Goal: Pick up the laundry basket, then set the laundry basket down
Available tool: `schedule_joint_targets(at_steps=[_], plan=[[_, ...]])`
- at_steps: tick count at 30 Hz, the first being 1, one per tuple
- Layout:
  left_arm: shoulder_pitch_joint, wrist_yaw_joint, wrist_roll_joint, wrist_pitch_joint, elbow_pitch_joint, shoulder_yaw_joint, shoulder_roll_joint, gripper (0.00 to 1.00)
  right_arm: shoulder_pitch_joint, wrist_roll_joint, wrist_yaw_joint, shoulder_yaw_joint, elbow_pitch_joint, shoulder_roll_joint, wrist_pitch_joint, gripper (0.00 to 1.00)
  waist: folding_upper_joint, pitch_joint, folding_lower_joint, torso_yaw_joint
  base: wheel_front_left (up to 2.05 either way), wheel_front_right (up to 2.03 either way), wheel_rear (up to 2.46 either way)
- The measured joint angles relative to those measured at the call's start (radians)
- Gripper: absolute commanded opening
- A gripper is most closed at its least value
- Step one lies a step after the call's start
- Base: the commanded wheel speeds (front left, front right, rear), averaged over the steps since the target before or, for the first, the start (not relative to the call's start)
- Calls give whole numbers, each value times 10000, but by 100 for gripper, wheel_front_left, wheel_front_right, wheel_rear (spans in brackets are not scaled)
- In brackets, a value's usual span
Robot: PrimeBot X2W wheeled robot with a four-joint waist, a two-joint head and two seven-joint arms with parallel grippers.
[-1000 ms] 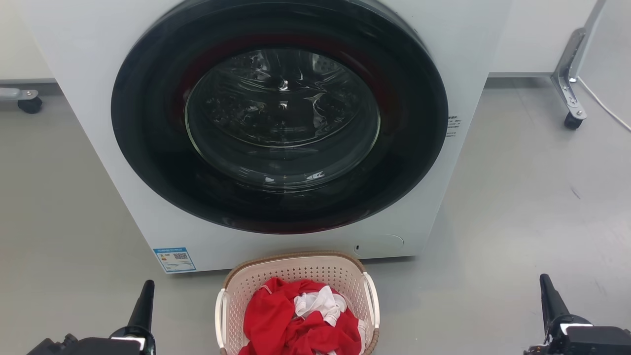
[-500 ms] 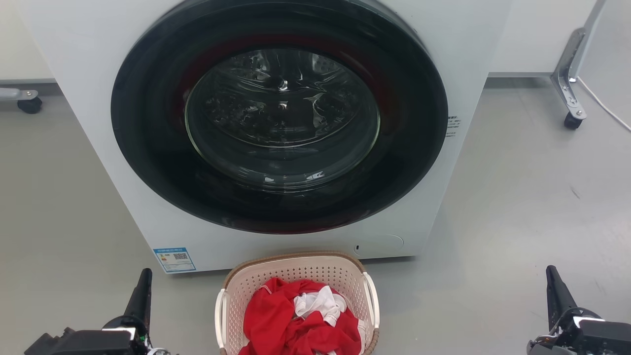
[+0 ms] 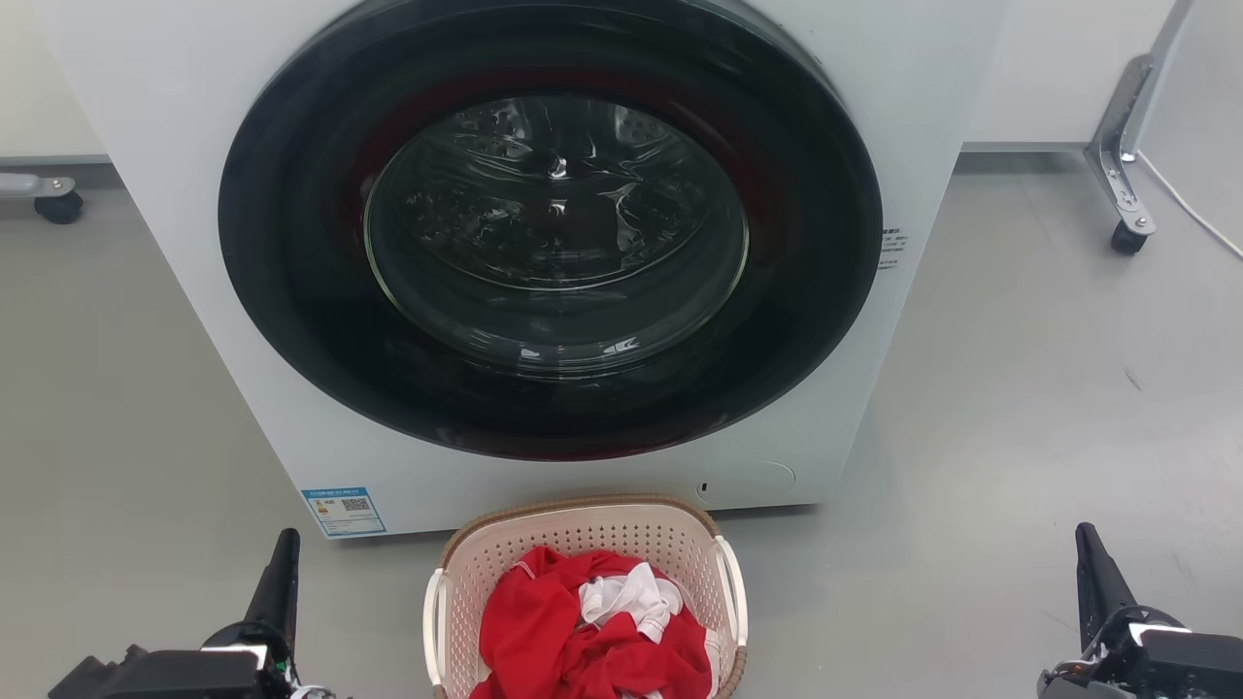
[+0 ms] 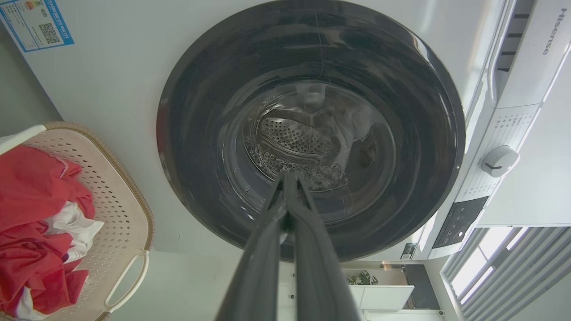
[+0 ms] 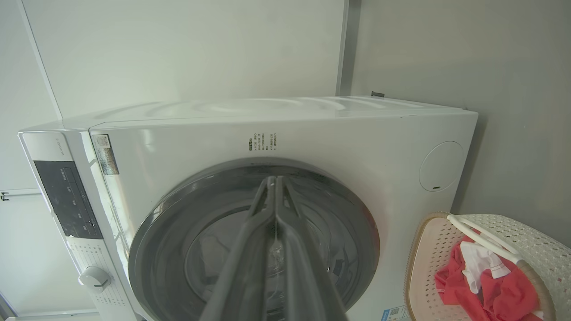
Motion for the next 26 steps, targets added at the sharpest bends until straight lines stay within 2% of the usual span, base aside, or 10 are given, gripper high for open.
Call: schedule_joint_targets(at_steps=[26], plan=[[0, 0, 0, 0, 15, 0, -2, 0, 0, 12, 0, 0, 0, 2, 0, 0, 0, -1, -2, 1, 0, 0, 0]])
